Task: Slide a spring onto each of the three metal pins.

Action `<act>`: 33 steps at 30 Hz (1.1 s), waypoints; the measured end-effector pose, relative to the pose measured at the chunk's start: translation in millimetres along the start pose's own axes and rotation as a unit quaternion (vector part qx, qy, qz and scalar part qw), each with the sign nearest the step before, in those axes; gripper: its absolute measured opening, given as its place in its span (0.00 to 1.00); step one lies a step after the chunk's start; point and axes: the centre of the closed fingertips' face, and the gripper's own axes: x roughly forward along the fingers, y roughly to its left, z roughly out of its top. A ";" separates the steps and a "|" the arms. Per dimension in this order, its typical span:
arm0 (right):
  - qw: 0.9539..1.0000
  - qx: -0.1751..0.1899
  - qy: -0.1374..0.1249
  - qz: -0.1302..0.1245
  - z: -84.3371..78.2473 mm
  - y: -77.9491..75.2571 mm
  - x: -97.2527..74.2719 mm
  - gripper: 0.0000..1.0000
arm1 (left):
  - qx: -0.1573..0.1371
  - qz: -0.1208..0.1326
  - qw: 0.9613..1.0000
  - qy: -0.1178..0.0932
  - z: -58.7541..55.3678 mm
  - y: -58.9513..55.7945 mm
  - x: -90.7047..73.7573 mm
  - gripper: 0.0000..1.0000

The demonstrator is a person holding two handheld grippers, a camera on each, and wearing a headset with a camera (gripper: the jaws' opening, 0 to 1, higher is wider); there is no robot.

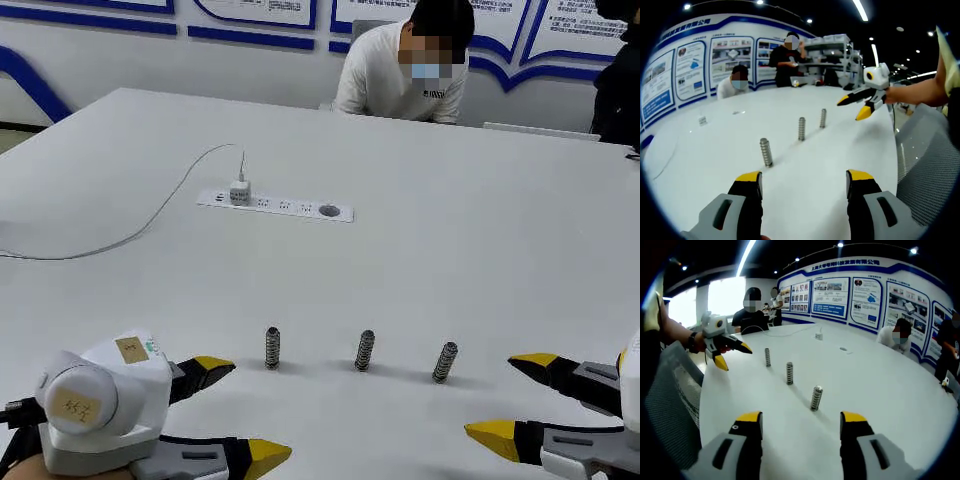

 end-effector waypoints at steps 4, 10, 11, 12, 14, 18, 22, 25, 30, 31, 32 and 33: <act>1.000 0.001 0.000 0.001 -0.5 0.5 0.2 0.64 | 0.001 -0.001 1.000 0.001 -0.5 -0.4 0.3 0.69; 1.000 0.001 0.000 0.001 -0.5 1.2 0.7 0.64 | 0.001 -0.001 1.000 0.000 0.0 -0.2 0.4 0.69; 1.000 0.001 0.000 0.000 -0.7 1.1 0.7 0.64 | 0.001 -0.001 1.000 0.000 -0.1 0.2 0.4 0.69; 1.000 0.002 -0.001 0.000 -0.6 1.3 0.6 0.64 | 0.002 -0.001 1.000 0.000 -0.2 0.3 0.5 0.69; 1.000 0.002 -0.001 0.001 -0.7 1.7 0.5 0.64 | 0.002 0.000 1.000 0.001 0.5 0.0 0.1 0.69; 1.000 0.003 0.000 0.001 -1.3 2.3 0.3 0.64 | 0.002 0.000 1.000 0.001 0.4 0.1 0.1 0.69; 1.000 0.003 -0.001 0.001 -1.1 2.5 0.7 0.65 | 0.002 0.000 1.000 0.000 0.1 0.7 0.8 0.69; 1.000 0.004 -0.001 0.001 -0.6 2.7 1.1 0.65 | 0.002 0.001 1.000 -0.001 0.9 0.5 0.7 0.69; 1.000 0.004 -0.001 0.002 -1.0 2.9 1.3 0.65 | 0.002 0.001 1.000 -0.001 0.9 1.0 0.7 0.69; 1.000 0.005 -0.002 0.002 -1.0 2.7 1.2 0.65 | 0.002 0.001 1.000 0.000 0.6 1.2 0.9 0.69; 1.000 0.005 -0.002 0.001 -1.1 2.5 1.1 0.65 | 0.002 0.001 1.000 0.000 0.4 1.3 1.1 0.69; 1.000 0.006 -0.002 0.001 -1.4 2.1 1.0 0.65 | 0.002 0.001 1.000 0.000 0.2 1.2 1.4 0.69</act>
